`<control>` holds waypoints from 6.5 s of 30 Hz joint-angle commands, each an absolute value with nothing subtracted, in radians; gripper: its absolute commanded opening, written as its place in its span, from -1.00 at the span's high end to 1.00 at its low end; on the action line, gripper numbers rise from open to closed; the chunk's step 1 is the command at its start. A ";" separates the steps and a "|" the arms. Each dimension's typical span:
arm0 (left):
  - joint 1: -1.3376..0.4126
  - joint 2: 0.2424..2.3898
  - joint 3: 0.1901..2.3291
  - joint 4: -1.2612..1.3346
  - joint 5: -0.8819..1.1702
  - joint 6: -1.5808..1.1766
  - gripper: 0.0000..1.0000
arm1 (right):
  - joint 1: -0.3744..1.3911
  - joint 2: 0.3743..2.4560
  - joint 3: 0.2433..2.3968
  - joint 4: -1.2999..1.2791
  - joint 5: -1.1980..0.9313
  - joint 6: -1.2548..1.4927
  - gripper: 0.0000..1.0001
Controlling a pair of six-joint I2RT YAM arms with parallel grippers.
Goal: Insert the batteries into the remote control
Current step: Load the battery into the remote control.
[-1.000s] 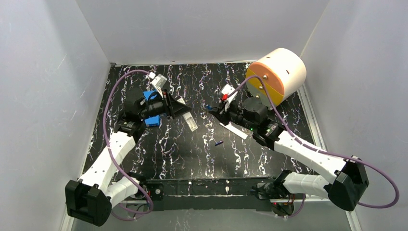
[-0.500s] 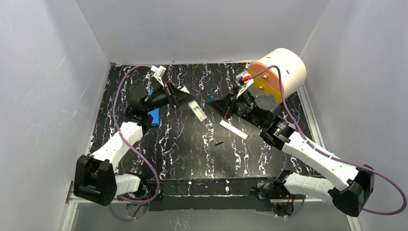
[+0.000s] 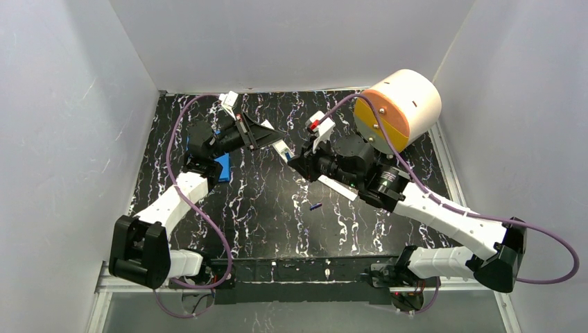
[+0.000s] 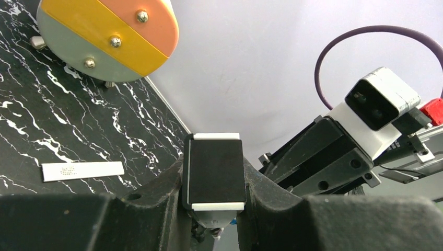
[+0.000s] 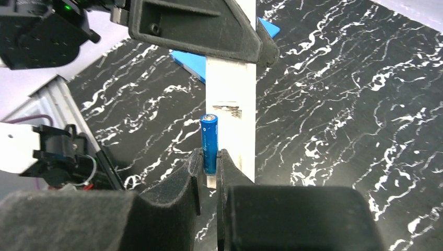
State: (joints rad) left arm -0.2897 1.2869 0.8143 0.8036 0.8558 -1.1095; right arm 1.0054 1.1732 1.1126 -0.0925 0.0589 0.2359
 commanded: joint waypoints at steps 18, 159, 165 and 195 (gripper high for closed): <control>-0.287 1.279 0.831 0.844 0.878 -1.156 0.89 | 1.034 1.216 1.157 -0.038 0.163 0.127 0.89; -0.324 1.148 0.835 0.658 0.468 -1.336 0.97 | 0.836 1.272 0.928 0.407 0.022 1.380 -0.13; -0.321 1.141 0.829 0.659 0.469 -1.379 0.98 | 0.834 1.273 0.903 0.430 0.012 1.382 -0.05; -0.318 1.167 0.804 0.672 0.504 -1.379 0.98 | 0.787 1.180 0.835 0.496 -0.026 1.229 -0.65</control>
